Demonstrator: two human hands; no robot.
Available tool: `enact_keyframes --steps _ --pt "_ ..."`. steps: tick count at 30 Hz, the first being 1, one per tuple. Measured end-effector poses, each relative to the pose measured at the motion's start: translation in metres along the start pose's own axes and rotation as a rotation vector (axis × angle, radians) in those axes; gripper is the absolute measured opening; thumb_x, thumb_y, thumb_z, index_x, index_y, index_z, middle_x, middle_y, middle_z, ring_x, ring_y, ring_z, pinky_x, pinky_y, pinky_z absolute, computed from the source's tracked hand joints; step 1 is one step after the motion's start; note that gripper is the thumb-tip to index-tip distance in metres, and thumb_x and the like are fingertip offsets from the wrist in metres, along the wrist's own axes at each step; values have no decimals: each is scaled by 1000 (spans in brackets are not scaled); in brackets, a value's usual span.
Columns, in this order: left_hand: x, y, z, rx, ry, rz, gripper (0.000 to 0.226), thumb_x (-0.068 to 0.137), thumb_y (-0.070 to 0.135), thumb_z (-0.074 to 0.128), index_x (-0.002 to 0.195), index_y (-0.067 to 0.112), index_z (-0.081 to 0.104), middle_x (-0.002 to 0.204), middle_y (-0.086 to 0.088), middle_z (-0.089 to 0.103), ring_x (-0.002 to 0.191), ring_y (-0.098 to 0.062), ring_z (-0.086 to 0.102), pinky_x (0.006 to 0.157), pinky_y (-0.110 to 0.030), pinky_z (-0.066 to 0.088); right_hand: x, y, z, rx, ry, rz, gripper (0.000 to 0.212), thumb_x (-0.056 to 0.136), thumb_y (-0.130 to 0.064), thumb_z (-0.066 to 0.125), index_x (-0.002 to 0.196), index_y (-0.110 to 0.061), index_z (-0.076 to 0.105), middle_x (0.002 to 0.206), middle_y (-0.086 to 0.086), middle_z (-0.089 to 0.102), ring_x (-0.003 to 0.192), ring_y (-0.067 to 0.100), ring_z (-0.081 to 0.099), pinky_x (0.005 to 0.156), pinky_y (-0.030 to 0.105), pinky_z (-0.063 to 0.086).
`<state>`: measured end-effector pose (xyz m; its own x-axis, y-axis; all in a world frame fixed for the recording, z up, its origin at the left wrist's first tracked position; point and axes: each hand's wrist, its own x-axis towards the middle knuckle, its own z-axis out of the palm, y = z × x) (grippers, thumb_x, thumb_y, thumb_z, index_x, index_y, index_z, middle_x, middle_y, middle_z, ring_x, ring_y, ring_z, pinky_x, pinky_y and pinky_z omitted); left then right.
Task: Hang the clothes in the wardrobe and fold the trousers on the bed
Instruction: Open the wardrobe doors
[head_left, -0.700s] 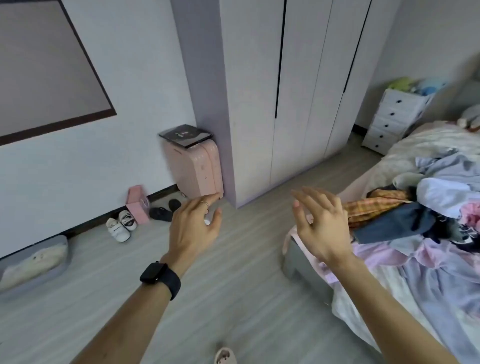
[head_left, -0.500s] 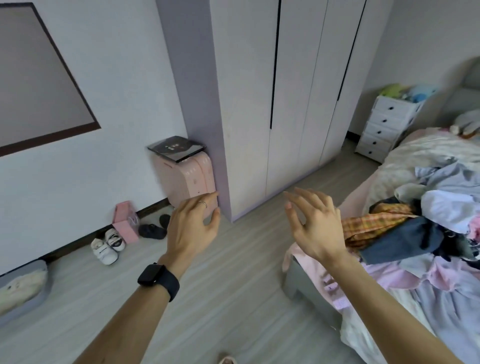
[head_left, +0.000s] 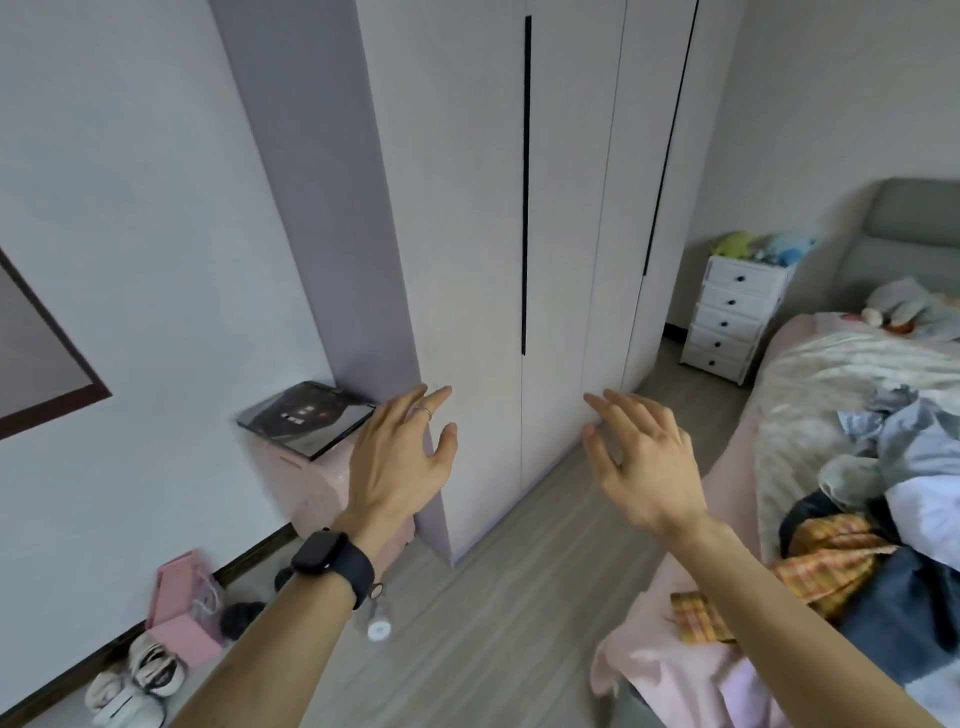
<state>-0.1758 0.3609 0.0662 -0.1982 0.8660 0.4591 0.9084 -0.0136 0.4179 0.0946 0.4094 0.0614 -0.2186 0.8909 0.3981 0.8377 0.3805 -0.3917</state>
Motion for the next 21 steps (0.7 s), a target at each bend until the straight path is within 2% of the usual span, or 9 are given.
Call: enact_keyframes --steps 7,15,21 --pt "139 -22 57 7 -46 36 49 99 42 52 148 36 47 155 8 43 139 -17 41 113 -41 38 124 25 56 40 36 33 48 103 -51 38 147 -35 48 155 -7 45 145 21 31 113 47 32" --pt "299 -22 141 -7 -7 19 48 98 40 54 145 35 50 152 10 46 139 -14 40 114 -39 36 282 80 106 71 52 66 49 102 -50 40 147 -34 48 155 -8 44 145 19 30 110 47 36" --pt "394 -19 192 73 83 43 44 95 37 60 139 29 59 145 6 54 136 -18 41 112 -46 36 374 119 139 49 -37 101 49 103 -53 34 150 -42 39 161 -12 32 150 17 19 117 45 24"
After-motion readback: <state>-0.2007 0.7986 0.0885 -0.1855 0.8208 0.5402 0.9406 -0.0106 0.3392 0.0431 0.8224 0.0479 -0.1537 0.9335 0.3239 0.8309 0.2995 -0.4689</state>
